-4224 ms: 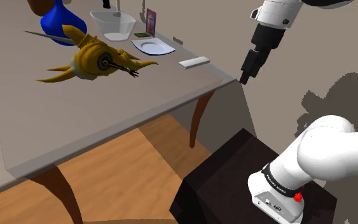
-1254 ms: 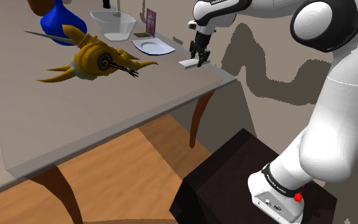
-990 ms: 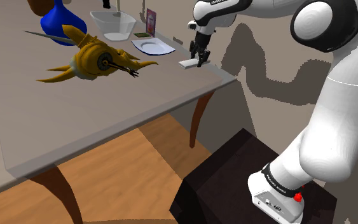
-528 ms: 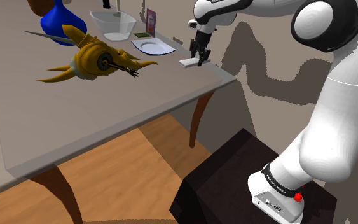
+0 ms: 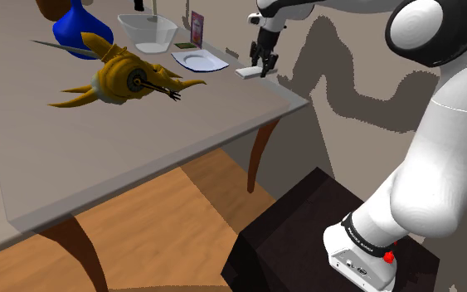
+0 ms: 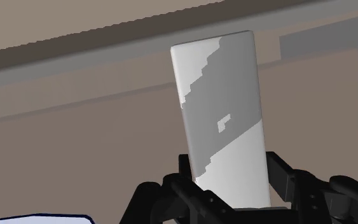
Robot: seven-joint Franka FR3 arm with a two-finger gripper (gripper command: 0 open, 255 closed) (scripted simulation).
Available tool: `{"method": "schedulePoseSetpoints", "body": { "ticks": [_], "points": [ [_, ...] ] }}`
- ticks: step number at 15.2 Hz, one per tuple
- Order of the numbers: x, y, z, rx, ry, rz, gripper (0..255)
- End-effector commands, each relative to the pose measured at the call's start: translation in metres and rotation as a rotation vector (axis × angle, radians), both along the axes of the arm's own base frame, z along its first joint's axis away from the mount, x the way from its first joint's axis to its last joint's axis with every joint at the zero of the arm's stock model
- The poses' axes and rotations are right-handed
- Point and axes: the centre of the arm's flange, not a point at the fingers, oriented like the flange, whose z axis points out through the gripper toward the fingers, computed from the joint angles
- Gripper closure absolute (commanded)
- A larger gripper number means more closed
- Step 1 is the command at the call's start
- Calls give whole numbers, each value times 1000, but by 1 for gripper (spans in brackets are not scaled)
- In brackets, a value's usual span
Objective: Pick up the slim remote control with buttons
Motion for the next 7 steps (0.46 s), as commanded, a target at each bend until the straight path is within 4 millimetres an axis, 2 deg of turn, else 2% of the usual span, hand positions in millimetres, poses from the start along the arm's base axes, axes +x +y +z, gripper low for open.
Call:
{"method": "schedulePoseSetpoints", "body": {
  "ticks": [1, 5, 7],
  "points": [
    [1, 0, 12, 0, 0, 0, 255],
    [1, 0, 33, 0, 0, 0, 255],
    [1, 0, 34, 0, 0, 0, 255]
  ]
}}
